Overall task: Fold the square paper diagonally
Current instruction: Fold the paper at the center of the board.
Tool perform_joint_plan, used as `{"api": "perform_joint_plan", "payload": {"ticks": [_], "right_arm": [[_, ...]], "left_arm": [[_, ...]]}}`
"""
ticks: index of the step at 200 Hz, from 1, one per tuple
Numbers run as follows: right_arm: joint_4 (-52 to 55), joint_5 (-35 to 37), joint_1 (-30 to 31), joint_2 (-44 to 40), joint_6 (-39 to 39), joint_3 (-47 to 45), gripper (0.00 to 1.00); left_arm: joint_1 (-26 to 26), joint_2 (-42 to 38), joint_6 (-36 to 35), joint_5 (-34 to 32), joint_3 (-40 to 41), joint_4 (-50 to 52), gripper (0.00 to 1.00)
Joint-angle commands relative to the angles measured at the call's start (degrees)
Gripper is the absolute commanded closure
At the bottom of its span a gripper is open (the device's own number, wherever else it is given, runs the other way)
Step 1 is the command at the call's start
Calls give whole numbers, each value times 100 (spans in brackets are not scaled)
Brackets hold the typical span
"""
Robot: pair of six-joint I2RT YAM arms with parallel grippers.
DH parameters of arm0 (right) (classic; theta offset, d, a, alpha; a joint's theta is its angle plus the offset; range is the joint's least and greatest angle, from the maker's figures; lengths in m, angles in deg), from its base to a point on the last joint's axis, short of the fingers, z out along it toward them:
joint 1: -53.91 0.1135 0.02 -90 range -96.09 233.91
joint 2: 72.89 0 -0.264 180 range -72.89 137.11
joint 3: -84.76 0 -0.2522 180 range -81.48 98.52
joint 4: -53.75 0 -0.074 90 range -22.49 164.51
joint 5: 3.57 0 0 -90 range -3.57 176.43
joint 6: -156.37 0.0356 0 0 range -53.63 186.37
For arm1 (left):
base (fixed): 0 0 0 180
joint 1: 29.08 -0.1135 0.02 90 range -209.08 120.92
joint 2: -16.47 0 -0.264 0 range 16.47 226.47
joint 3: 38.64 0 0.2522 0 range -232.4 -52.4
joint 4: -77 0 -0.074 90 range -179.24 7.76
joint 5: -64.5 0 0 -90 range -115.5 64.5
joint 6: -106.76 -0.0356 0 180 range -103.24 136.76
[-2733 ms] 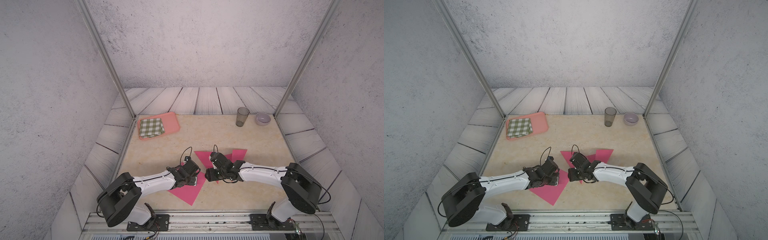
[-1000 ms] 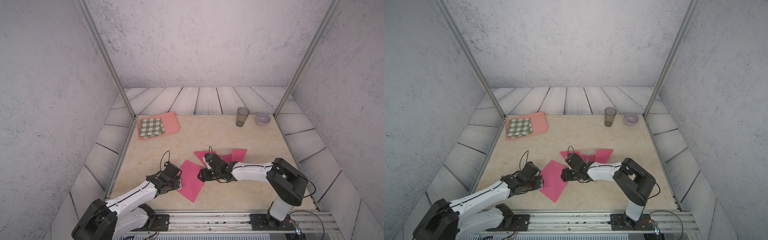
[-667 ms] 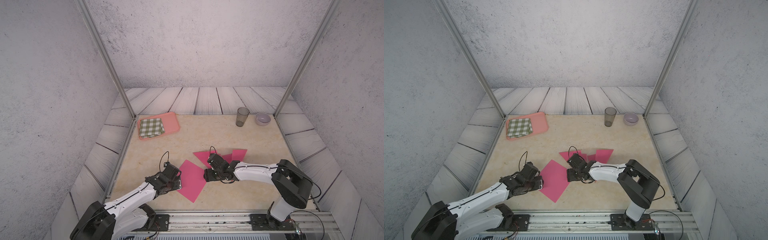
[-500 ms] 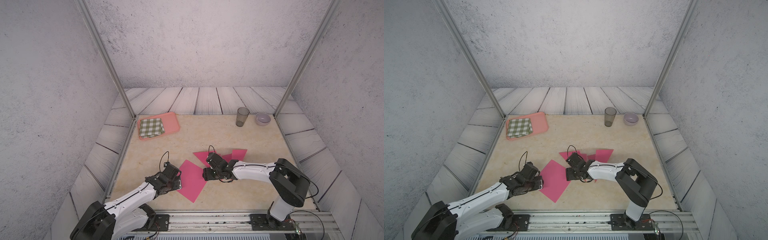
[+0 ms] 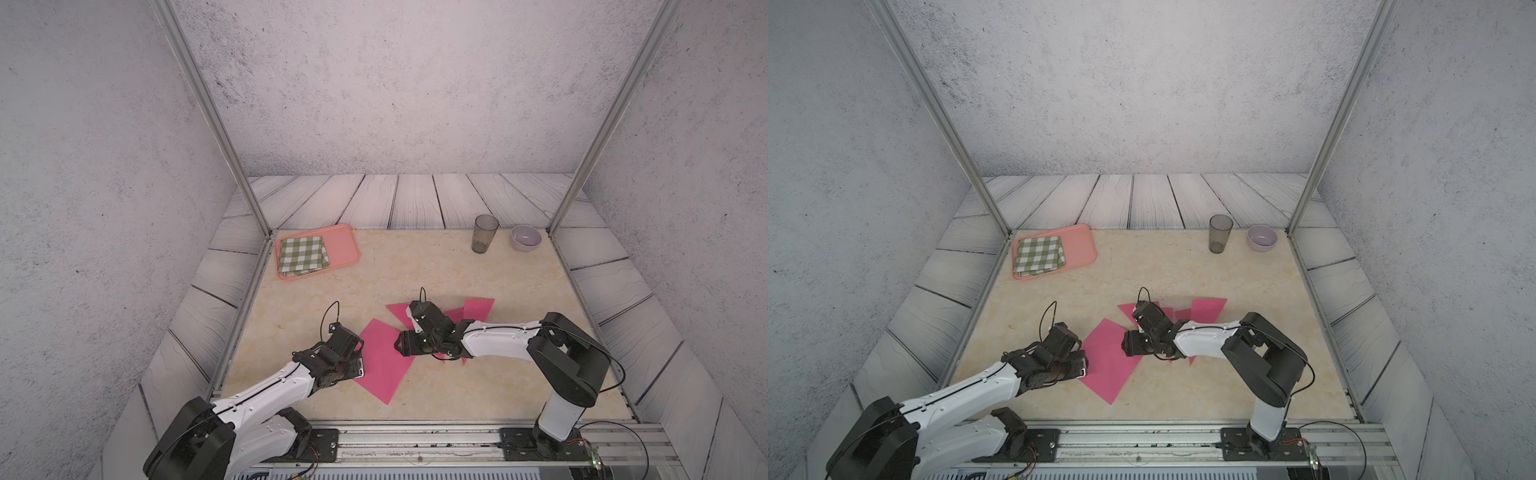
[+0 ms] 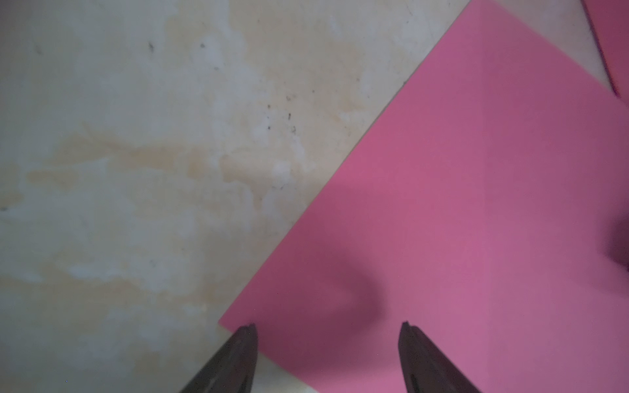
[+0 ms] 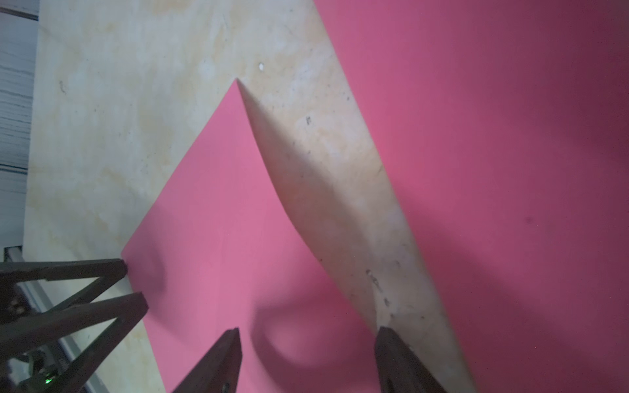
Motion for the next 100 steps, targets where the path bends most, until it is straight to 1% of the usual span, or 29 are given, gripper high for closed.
{"api": "perform_joint_plan", "payload": {"ticks": [1,30,64,100], "right_arm": [[101,-530,28,397,5,-189,34],[-169,-902,32,466,20,-147,35],[-718,-1497,67,482,187,-140,35],[-1085,-1758,78,390,532,-143,33]], "left_arm": [[-35,114,-14,176,130,229,28],[-37,159,-46,188,116,200,28],[-32,173,-58,189,131,132,28],[-36,234,-67,220,140,4,28]]}}
